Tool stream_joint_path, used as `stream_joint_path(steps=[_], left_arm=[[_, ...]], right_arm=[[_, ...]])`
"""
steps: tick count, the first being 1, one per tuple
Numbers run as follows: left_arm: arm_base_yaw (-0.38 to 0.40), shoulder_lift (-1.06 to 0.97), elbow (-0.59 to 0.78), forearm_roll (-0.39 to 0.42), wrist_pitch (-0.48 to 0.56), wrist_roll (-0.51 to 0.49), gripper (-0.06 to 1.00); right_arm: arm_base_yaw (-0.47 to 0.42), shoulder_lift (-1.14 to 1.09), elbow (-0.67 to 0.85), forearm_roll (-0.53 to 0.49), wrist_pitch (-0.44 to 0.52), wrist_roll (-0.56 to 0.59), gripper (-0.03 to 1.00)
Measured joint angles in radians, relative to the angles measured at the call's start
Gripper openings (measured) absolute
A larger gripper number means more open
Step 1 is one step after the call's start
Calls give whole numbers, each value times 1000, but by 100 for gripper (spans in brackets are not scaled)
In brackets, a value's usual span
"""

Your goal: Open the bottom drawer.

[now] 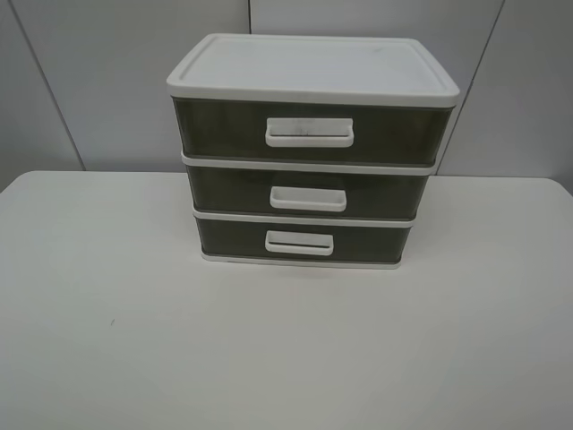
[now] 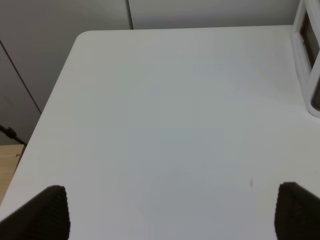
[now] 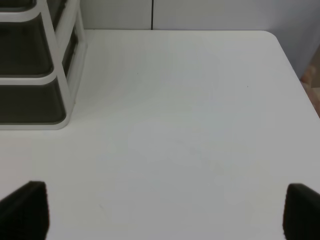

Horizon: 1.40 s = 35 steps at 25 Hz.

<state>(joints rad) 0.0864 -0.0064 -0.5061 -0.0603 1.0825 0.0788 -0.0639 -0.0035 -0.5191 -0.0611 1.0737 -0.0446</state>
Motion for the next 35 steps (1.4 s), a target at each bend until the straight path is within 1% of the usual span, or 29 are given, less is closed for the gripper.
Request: stream_joint_path(steps=[11, 13, 15, 16, 23, 26, 32, 35], left_arm=[[0, 11, 0, 0, 0, 0, 79], [-11, 36, -4, 0, 0, 0, 79], [-25, 76, -27, 0, 0, 0, 79], [-31, 133, -61, 0, 0, 0, 79], [-43, 369, -179, 0, -23, 5, 79], [-109, 468, -210, 11, -61, 19, 79], [-309, 682, -282, 104, -149, 41, 79], [-404, 812, -335, 138, -173, 45, 79]], right_arm=[[0, 0, 0, 0, 0, 0, 83], [0, 0, 0, 0, 0, 0, 83], [0, 0, 0, 0, 0, 0, 83], [0, 0, 0, 0, 0, 0, 83], [0, 0, 0, 0, 0, 0, 83], [0, 0, 0, 0, 0, 0, 83], [0, 0, 0, 0, 0, 0, 83], [0, 0, 0, 0, 0, 0, 83]])
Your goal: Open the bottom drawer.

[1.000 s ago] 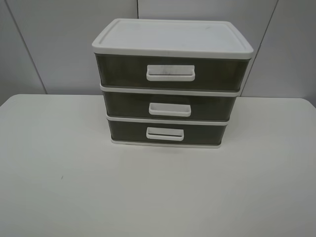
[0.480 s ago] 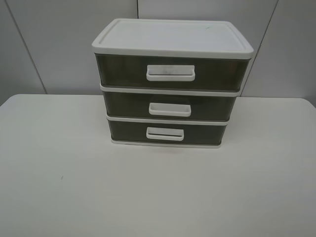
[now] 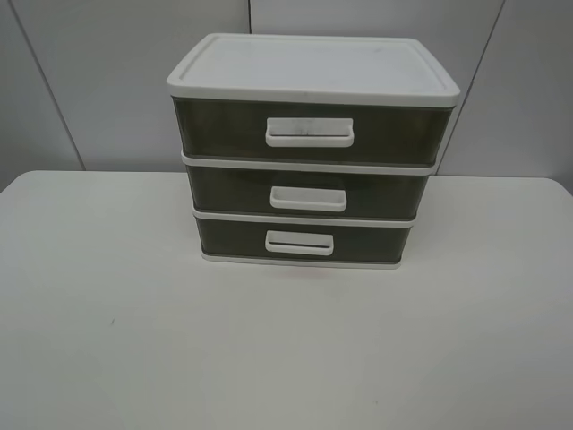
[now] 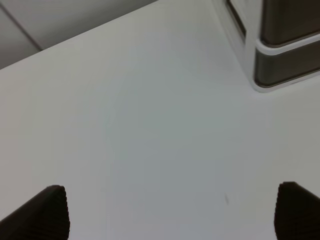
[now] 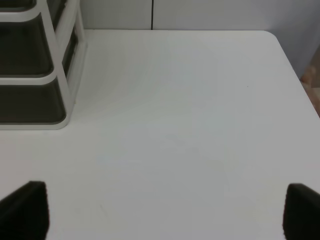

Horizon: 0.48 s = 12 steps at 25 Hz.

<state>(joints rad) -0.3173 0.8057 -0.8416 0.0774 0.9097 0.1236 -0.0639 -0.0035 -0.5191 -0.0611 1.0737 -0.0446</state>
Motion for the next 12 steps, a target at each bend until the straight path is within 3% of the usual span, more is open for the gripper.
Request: stream_joint_path(steps=[7, 12], left_arm=[[-191, 262, -129, 16, -11, 91, 79], [-311, 390, -183, 17, -27, 222, 79]], right_arm=[[0, 0, 0, 0, 0, 0, 83], [0, 0, 0, 0, 0, 0, 83]])
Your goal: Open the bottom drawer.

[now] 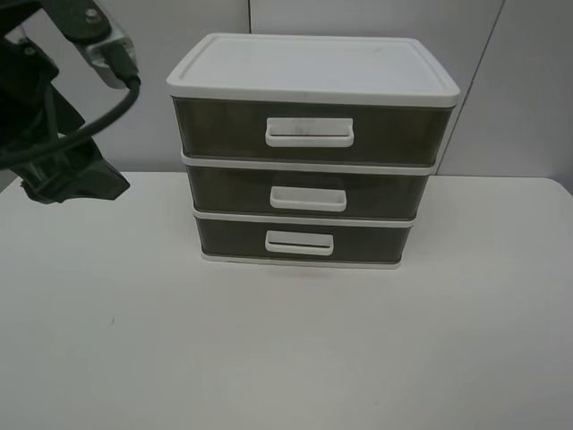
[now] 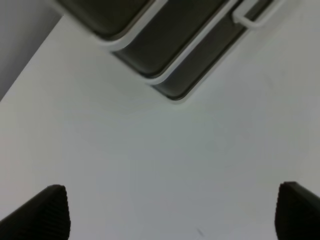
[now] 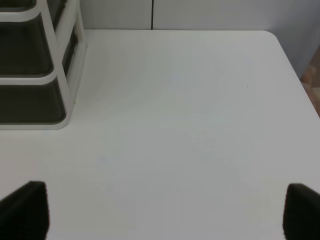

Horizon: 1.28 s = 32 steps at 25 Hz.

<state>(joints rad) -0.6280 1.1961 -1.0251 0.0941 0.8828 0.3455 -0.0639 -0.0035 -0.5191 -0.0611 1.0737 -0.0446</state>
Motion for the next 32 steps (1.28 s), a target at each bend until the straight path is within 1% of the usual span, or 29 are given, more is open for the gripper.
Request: stream_joint_path(steps=[3, 8, 13, 15, 19, 21, 24, 28, 32], left_arm=[[-70, 63, -10, 0, -20, 88, 79], [-158, 160, -13, 0, -72, 214, 79], [-220, 260, -13, 7, -142, 242, 79], [-250, 297, -13, 31, -160, 244, 79], [-316, 374, -13, 106, -203, 242, 79], [-343, 415, -13, 129, -225, 234, 79], [-378, 490, -13, 172, -249, 194, 79], [-415, 576, -13, 291, -264, 81, 79], [-433, 626, -13, 404, -272, -48, 79]], right_arm=[[0, 0, 0, 0, 0, 0, 83], [0, 0, 0, 0, 0, 0, 83], [0, 0, 0, 0, 0, 0, 83], [0, 0, 0, 0, 0, 0, 83], [0, 0, 0, 0, 0, 0, 83], [0, 0, 0, 0, 0, 0, 83], [0, 0, 0, 0, 0, 0, 83], [0, 0, 0, 0, 0, 0, 83], [0, 0, 0, 0, 0, 0, 83]])
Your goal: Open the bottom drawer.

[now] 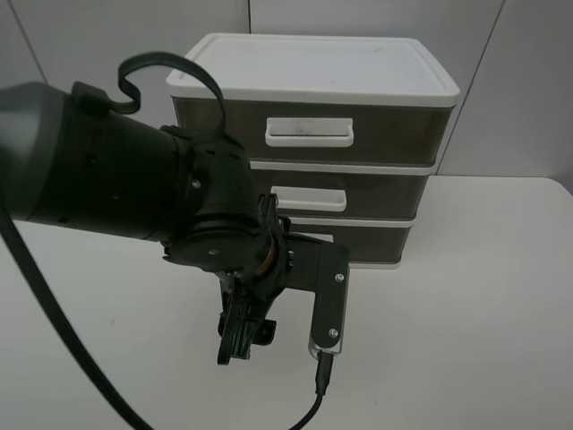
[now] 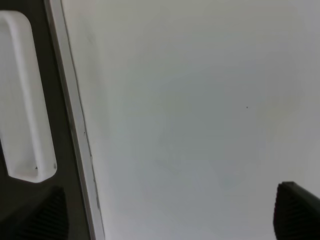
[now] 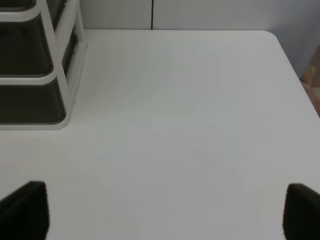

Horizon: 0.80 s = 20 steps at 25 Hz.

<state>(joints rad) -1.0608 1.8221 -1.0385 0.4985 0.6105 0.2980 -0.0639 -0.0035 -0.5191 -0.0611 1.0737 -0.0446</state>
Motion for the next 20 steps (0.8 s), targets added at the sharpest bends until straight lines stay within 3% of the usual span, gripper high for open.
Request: stream_joint_path(steps=[5, 20], left_arm=[[-1, 22, 0, 101, -7, -107, 79], [-1, 137, -19, 327, -74, -240, 78]], right_arm=[[0, 0, 0, 0, 0, 0, 83], [0, 0, 0, 0, 0, 0, 83]])
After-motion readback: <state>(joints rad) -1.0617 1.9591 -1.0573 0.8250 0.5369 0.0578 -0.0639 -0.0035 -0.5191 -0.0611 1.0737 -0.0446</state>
